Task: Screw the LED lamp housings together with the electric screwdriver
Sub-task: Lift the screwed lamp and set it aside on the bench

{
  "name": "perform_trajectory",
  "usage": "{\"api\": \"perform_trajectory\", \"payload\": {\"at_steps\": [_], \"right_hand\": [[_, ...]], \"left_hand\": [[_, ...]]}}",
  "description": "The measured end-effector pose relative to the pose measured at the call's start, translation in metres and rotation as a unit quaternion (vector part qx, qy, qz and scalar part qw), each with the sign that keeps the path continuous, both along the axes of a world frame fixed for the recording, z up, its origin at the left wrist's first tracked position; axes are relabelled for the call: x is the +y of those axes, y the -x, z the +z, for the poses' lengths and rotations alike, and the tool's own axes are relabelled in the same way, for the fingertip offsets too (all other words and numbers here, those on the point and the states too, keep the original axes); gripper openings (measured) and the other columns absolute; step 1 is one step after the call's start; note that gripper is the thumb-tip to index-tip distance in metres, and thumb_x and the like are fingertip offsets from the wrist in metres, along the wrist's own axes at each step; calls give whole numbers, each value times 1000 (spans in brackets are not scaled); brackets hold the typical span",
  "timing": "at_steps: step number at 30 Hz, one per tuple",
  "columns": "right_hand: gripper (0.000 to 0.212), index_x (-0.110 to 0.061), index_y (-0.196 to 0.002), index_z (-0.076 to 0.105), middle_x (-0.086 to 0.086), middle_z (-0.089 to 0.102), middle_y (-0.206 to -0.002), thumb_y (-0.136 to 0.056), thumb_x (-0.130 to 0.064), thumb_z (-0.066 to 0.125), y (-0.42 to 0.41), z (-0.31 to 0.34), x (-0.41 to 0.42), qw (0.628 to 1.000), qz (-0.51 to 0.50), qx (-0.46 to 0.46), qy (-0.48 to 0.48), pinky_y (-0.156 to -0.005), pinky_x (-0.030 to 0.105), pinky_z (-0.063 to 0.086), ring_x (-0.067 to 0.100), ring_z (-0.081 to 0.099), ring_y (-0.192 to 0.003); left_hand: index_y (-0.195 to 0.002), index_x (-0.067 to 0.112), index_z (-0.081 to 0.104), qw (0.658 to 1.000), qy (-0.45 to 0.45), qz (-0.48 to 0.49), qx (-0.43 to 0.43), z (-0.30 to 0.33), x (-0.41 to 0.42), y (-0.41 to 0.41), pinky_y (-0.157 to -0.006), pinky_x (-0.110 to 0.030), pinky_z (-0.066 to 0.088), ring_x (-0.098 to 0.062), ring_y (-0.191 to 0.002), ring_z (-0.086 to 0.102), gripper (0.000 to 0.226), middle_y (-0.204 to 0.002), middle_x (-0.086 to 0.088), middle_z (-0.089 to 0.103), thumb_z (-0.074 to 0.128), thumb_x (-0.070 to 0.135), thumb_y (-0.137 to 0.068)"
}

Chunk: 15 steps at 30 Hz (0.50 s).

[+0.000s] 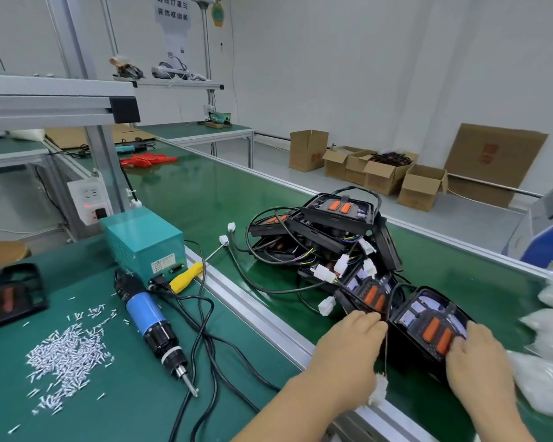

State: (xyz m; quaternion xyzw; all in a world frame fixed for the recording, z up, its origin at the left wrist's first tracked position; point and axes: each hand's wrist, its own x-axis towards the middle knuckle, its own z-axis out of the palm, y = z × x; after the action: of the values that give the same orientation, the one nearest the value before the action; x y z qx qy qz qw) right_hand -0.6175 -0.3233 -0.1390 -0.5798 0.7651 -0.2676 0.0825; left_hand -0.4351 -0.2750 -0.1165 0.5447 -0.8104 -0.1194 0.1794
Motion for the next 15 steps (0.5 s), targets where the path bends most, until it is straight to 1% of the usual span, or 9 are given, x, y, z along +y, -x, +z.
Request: {"api": "perform_trajectory", "payload": {"at_steps": [1, 2, 4, 7, 9, 11, 12, 14, 15], "right_hand": [[13, 8, -95, 54, 31, 55, -105, -92, 1, 43, -4, 1, 0, 1000, 15, 16, 3, -86, 49, 41, 44, 52, -98], [18, 2, -100, 55, 27, 56, -110, -95, -7, 40, -8, 2, -1, 999, 31, 29, -3, -88, 48, 41, 41, 52, -103], [30, -10, -118, 54, 18, 51, -130, -100, -25, 35, -17, 3, -4, 996, 57, 47, -43, -98, 47, 38, 36, 48, -120], [45, -24, -138, 44, 13, 34, -152, -101, -45, 30, -25, 5, -6, 993, 59, 62, -81, -113, 50, 25, 32, 32, -138], [54, -28, -147, 34, 7, 24, -159, -99, -52, 28, -28, 6, -5, 994, 67, 58, -67, -115, 51, 16, 28, 22, -144], [58, -30, -149, 30, 0, 23, -159, -98, -56, 26, -29, 5, -4, 991, 100, 56, -62, -116, 49, 14, 24, 20, -145], [60, -31, -150, 28, -1, 22, -159, -98, -59, 25, -28, 4, -3, 989, 116, 59, -68, -116, 47, 14, 23, 18, -146], [64, -32, -153, 23, 0, 19, -161, -97, -62, 23, -26, 4, -4, 984, 139, 78, -81, -118, 45, 13, 25, 15, -147], [64, -32, -153, 21, 1, 18, -161, -97, -62, 23, -25, 3, -4, 981, 147, 89, -86, -118, 44, 13, 26, 14, -147]], "left_hand": [[-149, 11, 23, 1000, 2, 2, 2, -1, 3, -3, -117, -26, 7, -14, -143, 9, 63, -158, 0, 16, 40, -4, -90], [-150, 13, 21, 1000, 3, 5, 7, -2, 7, -7, -117, -23, 3, -13, -144, 6, 64, -159, 1, 14, 38, -5, -91], [-151, 18, 18, 1000, 5, 13, 23, -1, 15, -16, -114, -18, -4, -8, -145, 2, 66, -159, 7, 12, 35, -6, -91], [-150, 27, 20, 998, 10, 25, 56, 0, 30, -36, -100, -1, -12, 5, -141, -1, 64, -156, 19, 13, 33, -3, -94], [-148, 35, 21, 996, -3, 37, 80, 0, 42, -52, -95, 4, -14, 15, -135, -5, 62, -147, 34, 9, 33, 2, -97], [-144, 42, 22, 993, -17, 50, 101, 0, 53, -68, -98, 4, -11, 25, -128, -10, 58, -137, 44, 2, 36, 7, -99], [-141, 44, 24, 991, -21, 58, 116, -1, 59, -74, -102, 3, -7, 28, -126, -9, 56, -134, 45, 4, 39, 8, -99], [-134, 47, 32, 985, -15, 76, 151, -1, 68, -86, -112, -8, 11, 27, -129, 1, 55, -135, 44, 16, 44, 7, -97], [-130, 49, 35, 982, -10, 88, 169, 0, 72, -92, -112, -12, 18, 27, -128, 7, 56, -135, 42, 21, 47, 6, -96]]}}
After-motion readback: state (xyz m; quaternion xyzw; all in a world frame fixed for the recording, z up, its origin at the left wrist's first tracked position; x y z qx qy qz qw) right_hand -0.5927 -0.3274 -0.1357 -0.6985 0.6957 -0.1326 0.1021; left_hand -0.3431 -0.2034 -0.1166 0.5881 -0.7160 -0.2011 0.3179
